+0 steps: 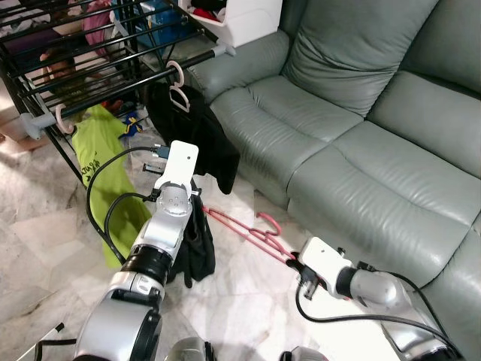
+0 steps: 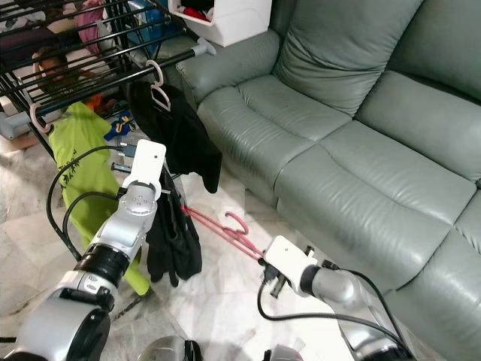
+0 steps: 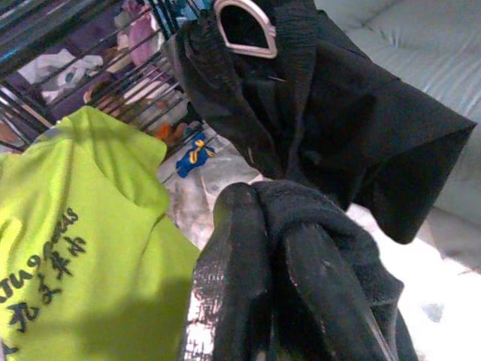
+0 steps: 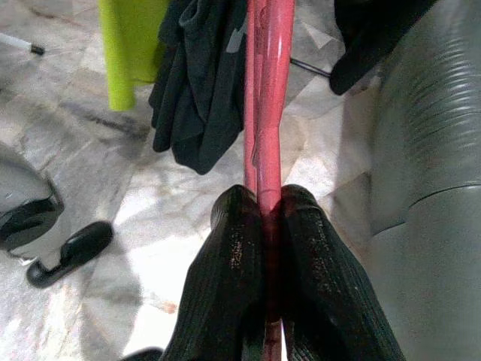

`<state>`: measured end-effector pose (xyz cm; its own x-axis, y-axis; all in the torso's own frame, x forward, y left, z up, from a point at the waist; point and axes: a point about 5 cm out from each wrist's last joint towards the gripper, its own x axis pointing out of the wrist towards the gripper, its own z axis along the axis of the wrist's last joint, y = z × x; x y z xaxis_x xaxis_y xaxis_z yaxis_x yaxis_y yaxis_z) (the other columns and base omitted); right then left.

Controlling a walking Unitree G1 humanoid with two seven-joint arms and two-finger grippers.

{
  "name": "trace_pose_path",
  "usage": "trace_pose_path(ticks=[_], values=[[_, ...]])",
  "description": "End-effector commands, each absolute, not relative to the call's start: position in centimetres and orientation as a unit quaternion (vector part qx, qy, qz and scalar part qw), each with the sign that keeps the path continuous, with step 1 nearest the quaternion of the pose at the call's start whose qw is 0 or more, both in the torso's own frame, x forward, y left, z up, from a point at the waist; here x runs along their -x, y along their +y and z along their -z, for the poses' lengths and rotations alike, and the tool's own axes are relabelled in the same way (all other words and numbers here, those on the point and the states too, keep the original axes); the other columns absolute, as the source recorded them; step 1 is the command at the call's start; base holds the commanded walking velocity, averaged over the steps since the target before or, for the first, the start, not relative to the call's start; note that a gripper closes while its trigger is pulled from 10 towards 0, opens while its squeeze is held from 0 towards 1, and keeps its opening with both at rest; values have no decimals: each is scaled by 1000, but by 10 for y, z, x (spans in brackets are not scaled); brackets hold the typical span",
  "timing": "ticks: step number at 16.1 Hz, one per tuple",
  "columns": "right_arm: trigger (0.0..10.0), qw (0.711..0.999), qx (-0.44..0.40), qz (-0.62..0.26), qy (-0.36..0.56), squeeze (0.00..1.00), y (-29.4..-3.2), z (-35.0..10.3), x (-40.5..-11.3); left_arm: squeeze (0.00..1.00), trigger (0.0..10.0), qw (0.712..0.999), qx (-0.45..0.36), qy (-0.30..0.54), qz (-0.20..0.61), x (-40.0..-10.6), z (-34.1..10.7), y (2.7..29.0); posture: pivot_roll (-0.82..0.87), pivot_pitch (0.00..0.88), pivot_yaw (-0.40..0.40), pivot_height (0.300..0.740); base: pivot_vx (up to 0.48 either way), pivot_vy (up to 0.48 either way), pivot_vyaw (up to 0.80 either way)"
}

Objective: Hang hanger

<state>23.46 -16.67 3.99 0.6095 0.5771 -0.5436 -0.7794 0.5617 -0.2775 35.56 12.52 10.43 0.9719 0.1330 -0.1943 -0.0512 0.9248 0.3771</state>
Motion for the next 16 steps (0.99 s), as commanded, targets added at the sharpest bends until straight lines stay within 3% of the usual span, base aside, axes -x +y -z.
trace_pose_path(ticks=[1,6,10,12,16], values=[[10000,867,253,-382,196,0,-169,-40,-239,0,10000,977,-190,88,-36,-356,-114,122,-30,0,81,740,0,0,0],[10000,874,247,-371,194,0,-171,-36,-246,0,10000,981,-183,56,16,-350,-126,105,-9,0,76,740,0,0,0],[10000,870,234,-382,206,0,-170,-32,-242,0,10000,983,-170,64,3,-354,-131,106,-11,0,82,740,0,0,0],[10000,856,236,-401,226,0,-167,-24,-234,0,10000,990,-121,72,-2,-358,-141,102,-9,0,89,740,0,0,0],[10000,824,204,-477,227,0,-146,-27,-216,0,10000,990,-128,39,-41,-366,-156,106,-6,0,101,740,0,0,0]])
